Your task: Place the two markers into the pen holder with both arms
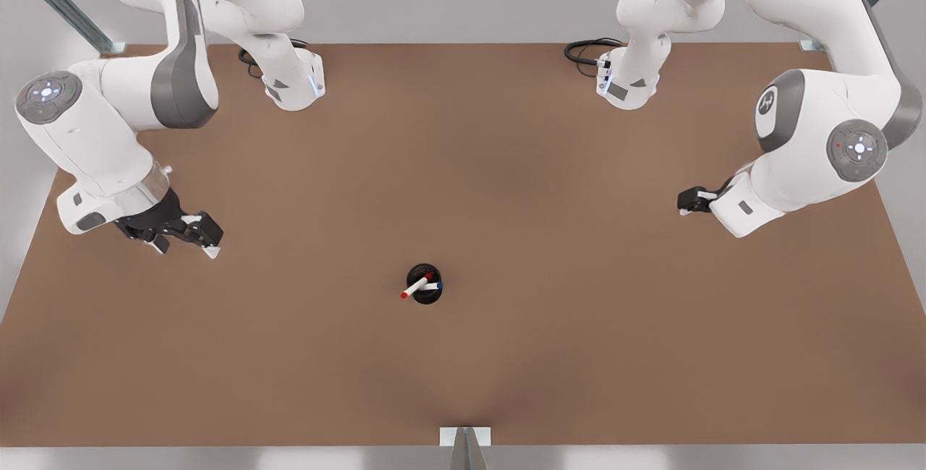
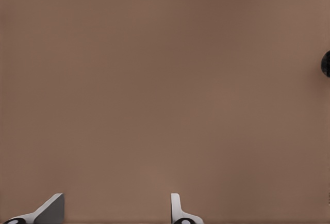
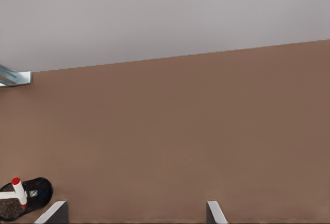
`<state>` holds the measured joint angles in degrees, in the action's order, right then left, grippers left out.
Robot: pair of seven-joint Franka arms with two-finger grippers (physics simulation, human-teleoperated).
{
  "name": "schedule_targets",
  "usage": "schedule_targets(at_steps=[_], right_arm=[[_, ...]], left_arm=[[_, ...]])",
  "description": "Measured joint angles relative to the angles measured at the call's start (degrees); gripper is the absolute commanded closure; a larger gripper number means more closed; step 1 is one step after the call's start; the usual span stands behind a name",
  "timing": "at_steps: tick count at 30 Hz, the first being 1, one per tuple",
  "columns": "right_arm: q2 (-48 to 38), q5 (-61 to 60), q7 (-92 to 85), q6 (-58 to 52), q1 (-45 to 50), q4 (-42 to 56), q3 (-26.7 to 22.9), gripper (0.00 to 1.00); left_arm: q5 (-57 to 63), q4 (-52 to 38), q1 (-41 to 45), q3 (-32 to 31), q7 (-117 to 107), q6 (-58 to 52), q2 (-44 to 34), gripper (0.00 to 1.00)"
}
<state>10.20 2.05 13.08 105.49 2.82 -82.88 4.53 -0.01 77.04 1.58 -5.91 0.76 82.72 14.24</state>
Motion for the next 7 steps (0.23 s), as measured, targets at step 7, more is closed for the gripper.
schedule_targets(at_steps=[7], right_arm=[[2.4,-0.7,-1.5,-8.9,0.5,2.6,-0.2,0.00]], left_arm=[[0.3,-0.9,0.3,0.0,0.1,0.2,0.2,0.00]])
